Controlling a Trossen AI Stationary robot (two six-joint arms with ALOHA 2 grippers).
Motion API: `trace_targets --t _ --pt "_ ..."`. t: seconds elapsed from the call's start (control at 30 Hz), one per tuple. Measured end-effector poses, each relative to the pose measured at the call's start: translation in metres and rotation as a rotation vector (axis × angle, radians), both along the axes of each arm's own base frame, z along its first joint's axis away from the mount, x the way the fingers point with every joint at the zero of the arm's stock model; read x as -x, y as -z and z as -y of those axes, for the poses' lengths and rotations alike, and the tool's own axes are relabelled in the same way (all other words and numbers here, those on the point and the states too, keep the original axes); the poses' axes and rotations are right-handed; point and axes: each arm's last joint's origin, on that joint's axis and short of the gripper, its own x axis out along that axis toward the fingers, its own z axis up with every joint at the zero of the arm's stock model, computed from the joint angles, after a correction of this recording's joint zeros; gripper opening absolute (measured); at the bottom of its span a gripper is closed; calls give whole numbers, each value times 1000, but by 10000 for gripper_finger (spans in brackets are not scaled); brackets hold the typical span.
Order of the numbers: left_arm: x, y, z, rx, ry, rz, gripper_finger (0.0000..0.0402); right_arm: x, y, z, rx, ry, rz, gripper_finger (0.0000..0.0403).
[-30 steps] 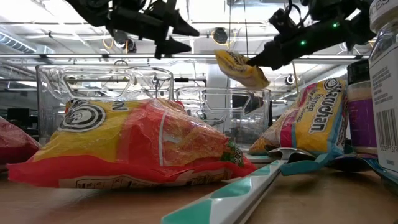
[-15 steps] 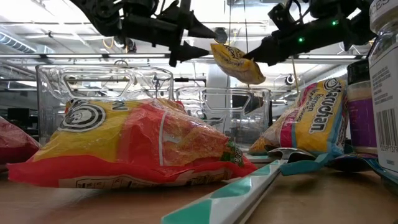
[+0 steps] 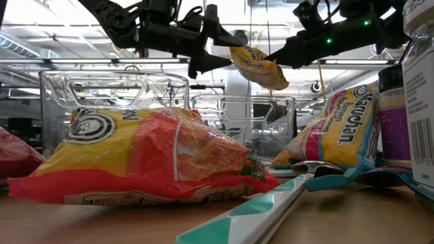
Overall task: Pick & Place Food Item
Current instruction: Put the yellow noodle pack into the top transparent bin
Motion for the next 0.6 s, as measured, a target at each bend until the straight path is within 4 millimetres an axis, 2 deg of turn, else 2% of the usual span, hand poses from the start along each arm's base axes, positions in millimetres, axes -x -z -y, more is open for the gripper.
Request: trace_targets --t 0.13,0.3,0.47,0.6 --pt "0 -1 -1 35 -9 22 289 0 0 0 0 -2 0 0" --pt "0 -1 -1 51 -10 25 249 0 0 0 0 -1 -1 0" --pt "0 -1 -1 53 -22 25 196 0 0 0 0 -1 -1 0" --pt "1 -1 -5 24 -46 19 137 0 0 0 -4 -5 2 0"
